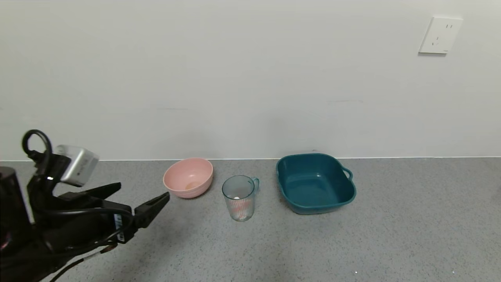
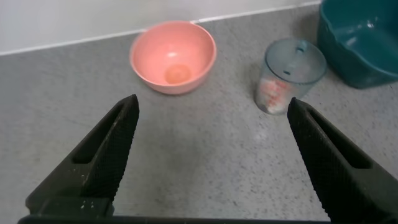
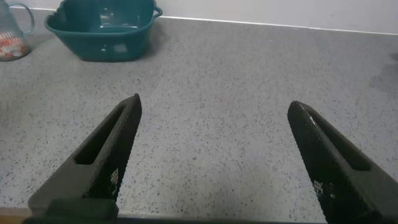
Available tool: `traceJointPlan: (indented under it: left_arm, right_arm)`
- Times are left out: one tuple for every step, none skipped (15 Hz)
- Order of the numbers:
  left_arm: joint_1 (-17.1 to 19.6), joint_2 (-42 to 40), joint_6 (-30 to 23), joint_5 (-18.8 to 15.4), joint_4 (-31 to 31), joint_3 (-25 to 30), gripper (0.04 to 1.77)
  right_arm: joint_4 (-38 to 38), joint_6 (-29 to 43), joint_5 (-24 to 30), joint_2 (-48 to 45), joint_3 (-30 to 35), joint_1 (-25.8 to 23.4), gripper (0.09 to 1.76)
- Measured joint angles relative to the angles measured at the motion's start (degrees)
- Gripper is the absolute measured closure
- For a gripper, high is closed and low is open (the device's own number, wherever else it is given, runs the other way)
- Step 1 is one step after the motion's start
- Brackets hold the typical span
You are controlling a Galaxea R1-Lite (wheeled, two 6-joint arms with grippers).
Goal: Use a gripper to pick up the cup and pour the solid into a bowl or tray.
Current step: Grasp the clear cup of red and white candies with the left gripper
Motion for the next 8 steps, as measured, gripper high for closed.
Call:
traceJointPlan:
  left_arm:
    - [-1.74,2.12,-1.13,0.52,-0.28,-0.12,0.09]
    - [-3.25,4.05,-1.66,1.22,-0.48,-0.26,0.09]
    - [-4.72,6.03,-2.1,2.21,-0.67,-0.39,0.09]
    - [-5.94,7.89,-2.49,3.32,-1.08,-0.56,0.09]
    - [-7.06,9.79,-2.73,4.5,-2.12,-0.69,0.09]
    - [-8.06,11.91,-2.84,5.4,-3.8,-0.78,0.09]
    - [-8.98,13.92,-2.85,6.23,-5.66,-0.74,0.09]
    - [-10.09,15.88,-2.99,7.08,-7.51,-0.54,0.09]
  right_arm:
    - [0.02,0.0,0.0,0.0,0.0,0.0,0.14]
    - [0.02,0.0,-0.02,0.0,0.0,0.0,0.14]
    - [0.0,-0.01,0.02,0.0,0.0,0.0,0.14]
    - [0.0,-0.01,0.0,0.0,0.0,0.0,0.14]
    - [0.02,-0.01,0.0,0.0,0.0,0.0,0.14]
    - [0.02,-0.01,0.0,0.0,0.0,0.0,0.14]
    - [0.02,-0.01,0.02,0.0,0.0,0.0,0.14]
    - [0.02,-0.01,0.0,0.0,0.0,0.0,0.14]
